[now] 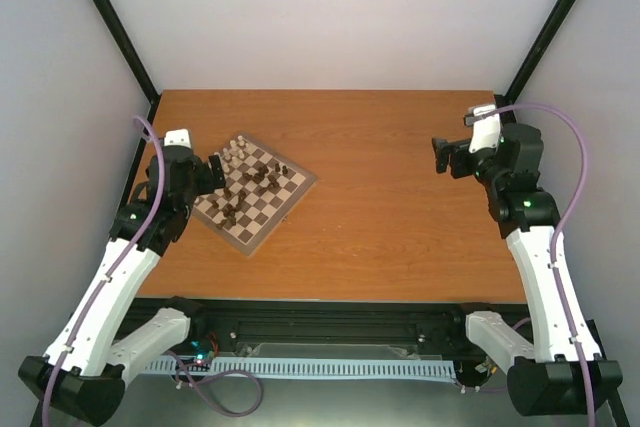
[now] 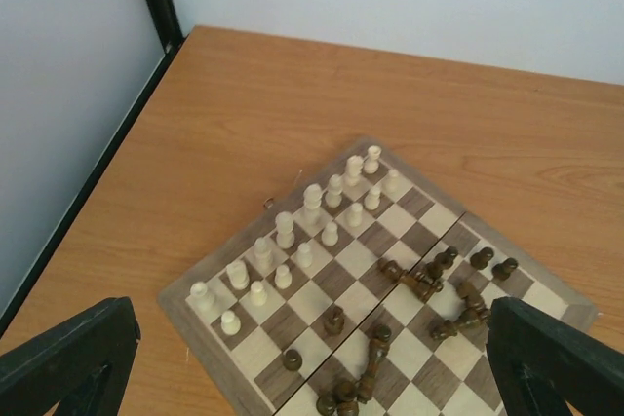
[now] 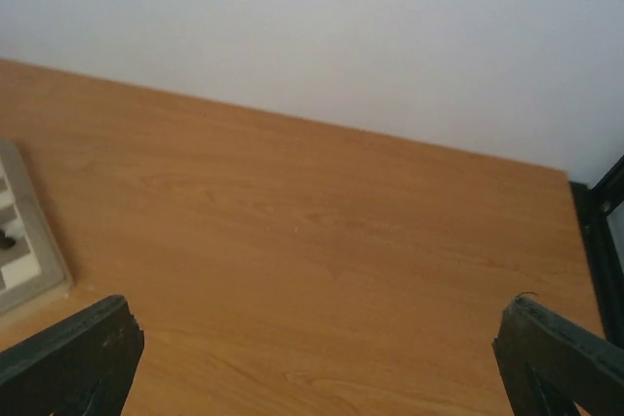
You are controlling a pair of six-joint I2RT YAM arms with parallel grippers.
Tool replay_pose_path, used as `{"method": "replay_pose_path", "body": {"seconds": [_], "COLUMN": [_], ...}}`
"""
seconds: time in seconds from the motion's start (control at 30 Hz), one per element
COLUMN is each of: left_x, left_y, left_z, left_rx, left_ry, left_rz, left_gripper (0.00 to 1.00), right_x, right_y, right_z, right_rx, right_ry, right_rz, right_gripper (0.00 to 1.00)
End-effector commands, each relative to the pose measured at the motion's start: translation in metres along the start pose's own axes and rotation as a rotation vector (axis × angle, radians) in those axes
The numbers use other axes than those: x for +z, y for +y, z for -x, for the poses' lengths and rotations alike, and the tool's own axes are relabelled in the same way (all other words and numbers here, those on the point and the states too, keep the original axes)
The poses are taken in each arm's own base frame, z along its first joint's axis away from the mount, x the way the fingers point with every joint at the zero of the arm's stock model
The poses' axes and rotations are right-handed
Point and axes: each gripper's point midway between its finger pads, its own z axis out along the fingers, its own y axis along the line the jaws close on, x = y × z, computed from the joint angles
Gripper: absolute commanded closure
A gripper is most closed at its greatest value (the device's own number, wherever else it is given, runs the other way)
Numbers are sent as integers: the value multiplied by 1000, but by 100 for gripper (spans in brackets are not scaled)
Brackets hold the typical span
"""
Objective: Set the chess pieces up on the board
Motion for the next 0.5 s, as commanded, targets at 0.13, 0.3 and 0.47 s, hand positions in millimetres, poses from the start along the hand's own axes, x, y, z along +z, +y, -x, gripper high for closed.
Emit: {"method": "replay_pose_path", "body": {"seconds": [0.13,0.3,0.47], "left_x": [17,27,45], "left_y": [34,53,63], "left_z": [-23,-39,-58], "left_rx": [-159,-201,-245], "left_ry": [54,99,202], "left_rz": [115,203,251], "left_gripper": [0,1,17], "right_x": [30,55,93], "right_y": [25,41,65], "right_z": [-52,-70,-88], "right_rx": [-85,-112,-114], "right_ry": [131,219,331], "right_rz": [176,306,446], "right_gripper": [0,13,29]}}
